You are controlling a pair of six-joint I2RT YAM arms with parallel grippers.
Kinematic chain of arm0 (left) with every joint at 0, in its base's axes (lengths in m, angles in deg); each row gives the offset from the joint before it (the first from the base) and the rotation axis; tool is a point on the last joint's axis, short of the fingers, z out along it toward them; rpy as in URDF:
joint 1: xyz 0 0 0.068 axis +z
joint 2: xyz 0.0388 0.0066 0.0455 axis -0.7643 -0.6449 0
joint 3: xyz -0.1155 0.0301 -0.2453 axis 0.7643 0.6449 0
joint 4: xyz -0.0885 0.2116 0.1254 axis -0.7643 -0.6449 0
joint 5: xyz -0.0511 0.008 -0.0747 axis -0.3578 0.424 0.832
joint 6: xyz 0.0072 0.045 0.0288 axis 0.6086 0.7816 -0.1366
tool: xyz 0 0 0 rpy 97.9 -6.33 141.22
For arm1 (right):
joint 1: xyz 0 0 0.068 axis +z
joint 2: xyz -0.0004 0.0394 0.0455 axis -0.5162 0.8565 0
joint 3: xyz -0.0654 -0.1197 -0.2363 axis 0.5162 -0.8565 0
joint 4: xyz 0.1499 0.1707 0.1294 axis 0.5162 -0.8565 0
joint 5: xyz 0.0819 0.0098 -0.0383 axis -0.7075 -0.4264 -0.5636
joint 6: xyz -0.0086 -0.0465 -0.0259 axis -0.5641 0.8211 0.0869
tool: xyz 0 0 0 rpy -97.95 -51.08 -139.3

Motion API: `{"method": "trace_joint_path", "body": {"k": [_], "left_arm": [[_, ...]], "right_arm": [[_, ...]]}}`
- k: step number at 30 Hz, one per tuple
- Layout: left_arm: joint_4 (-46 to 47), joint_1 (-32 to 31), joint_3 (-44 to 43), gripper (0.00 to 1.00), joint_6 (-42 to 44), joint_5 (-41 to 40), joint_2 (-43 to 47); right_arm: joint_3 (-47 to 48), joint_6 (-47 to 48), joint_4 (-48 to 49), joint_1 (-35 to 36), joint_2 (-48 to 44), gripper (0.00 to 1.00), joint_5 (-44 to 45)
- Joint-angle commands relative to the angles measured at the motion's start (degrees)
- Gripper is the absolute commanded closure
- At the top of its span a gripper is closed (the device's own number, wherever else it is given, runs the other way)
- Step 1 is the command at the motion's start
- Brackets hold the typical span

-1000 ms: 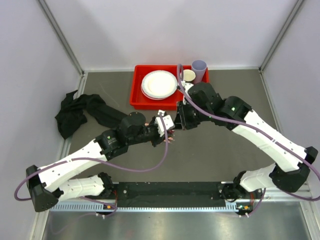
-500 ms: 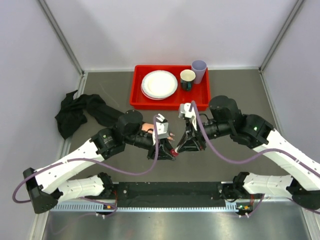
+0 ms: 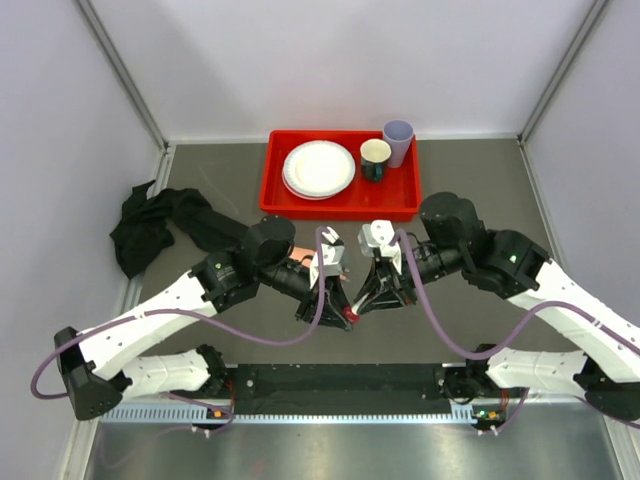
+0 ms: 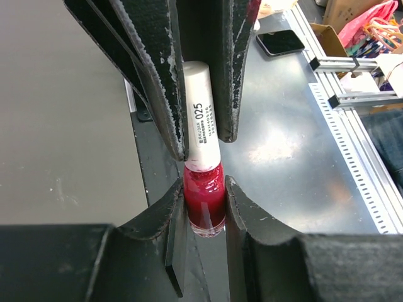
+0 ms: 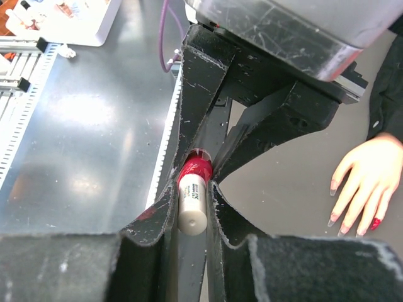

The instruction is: Paint the nails

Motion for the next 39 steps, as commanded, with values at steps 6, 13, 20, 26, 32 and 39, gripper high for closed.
{"method": "trace_joint_path", "body": {"k": [6,13,20,26,32,39], "left_arm": [[0.58,-1.48,-3.29,1.00,5.22,8.65,0.04],[3.47,-1.48,-2.51,1.00,4.08,-14.80,3.01],[10.94,-1.48,3.03,1.00,9.26,-42.64,4.70],[11.48,-1.57,2.51,1.00,13.83,-49.08,1.36],[14.73,-1.57,4.70,1.00,14.45,-54.01,1.18],[15.34,-1.57,5.85,1.00,14.71,-52.43,2.49]], "right_arm": [[1.14,3.10,5.83,-0.26,-1.25,1.00,4.70],[1.22,-9.68,8.46,-0.34,-1.07,0.45,15.82],[12.63,-31.86,-4.08,-0.34,3.58,0.29,47.21],[16.88,-46.36,-7.63,-0.34,7.10,0.32,50.50],[16.78,-53.23,-8.32,-0.34,10.61,0.42,48.21],[14.77,-53.67,-6.13,-0.34,12.90,0.46,46.45]]}}
